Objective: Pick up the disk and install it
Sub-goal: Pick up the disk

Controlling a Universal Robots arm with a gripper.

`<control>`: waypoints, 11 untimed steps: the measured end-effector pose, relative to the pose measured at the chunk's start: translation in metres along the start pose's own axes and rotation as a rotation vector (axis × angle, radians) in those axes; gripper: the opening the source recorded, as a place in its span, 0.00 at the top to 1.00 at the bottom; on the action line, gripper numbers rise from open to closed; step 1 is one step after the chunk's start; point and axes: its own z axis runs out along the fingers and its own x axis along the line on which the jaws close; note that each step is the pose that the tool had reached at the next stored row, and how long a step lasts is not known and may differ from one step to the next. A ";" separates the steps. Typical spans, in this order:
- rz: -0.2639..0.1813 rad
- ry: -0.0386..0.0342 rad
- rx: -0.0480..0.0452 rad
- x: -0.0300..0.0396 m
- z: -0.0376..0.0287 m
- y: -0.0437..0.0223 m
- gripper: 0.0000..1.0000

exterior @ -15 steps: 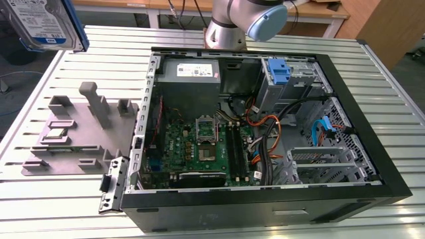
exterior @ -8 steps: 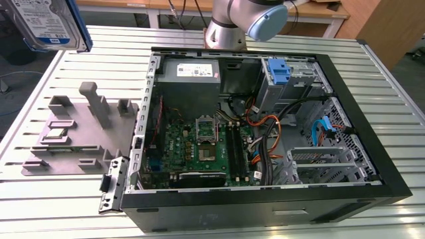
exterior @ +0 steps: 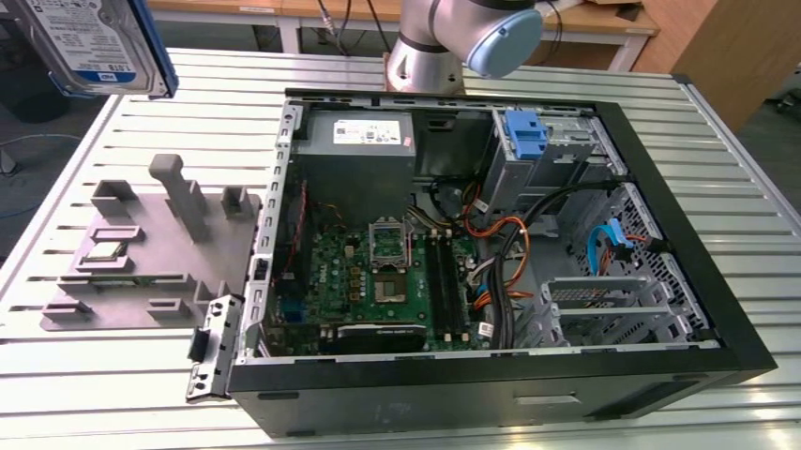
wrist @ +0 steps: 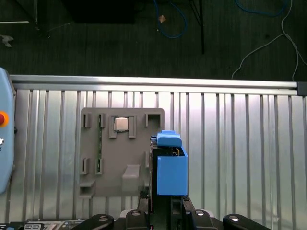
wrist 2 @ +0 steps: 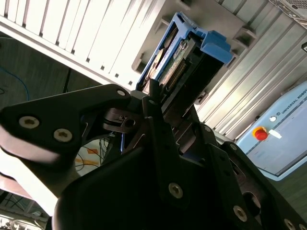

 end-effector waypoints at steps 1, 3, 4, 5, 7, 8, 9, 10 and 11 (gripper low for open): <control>0.000 0.0000 0.0000 0.0000 0.0000 -0.0003 0.65; 0.000 0.0001 -0.0001 0.0000 -0.0001 -0.0009 0.65; 0.000 0.0000 0.0000 0.0000 -0.0001 -0.0010 0.65; 0.000 0.0000 0.0000 0.0000 -0.0001 -0.0016 0.65; 0.000 0.0000 0.0000 0.0000 -0.0001 -0.0018 0.65; 0.000 0.0000 -0.0001 0.0000 -0.0001 -0.0018 0.65; 0.000 0.0000 -0.0001 0.0000 -0.0001 -0.0018 0.65; 0.000 0.0000 0.0000 0.0000 -0.0001 -0.0018 0.65; 0.000 0.0000 -0.0001 0.0000 -0.0001 -0.0018 0.65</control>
